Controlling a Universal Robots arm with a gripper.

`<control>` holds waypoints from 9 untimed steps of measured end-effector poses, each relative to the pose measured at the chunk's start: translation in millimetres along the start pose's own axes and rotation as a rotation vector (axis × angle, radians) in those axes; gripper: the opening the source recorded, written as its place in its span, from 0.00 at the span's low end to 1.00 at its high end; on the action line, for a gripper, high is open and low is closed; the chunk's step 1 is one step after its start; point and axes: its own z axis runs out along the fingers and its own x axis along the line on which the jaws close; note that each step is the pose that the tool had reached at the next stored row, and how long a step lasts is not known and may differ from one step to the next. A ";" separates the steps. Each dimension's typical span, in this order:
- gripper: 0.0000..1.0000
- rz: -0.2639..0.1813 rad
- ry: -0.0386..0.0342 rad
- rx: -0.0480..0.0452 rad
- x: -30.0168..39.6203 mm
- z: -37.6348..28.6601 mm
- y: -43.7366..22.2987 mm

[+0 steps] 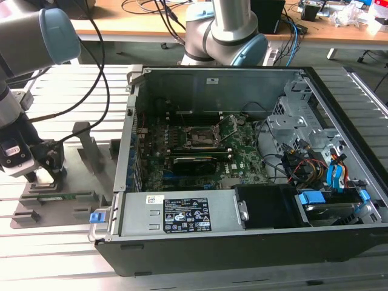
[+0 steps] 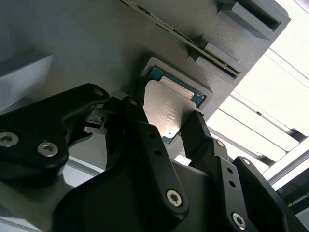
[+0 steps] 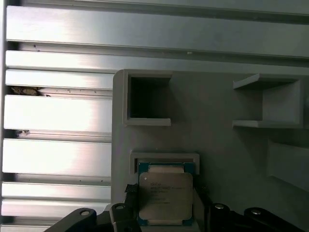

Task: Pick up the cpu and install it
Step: 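Pick up the cpu and move it towards the insertion slot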

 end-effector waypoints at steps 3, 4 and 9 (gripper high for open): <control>0.54 0.000 0.0001 0.0010 -0.1 -4.0 -0.1; 0.54 0.000 0.0001 0.0011 -0.1 -5.5 -0.1; 0.54 0.000 0.0002 0.0018 -0.3 -12.1 -0.2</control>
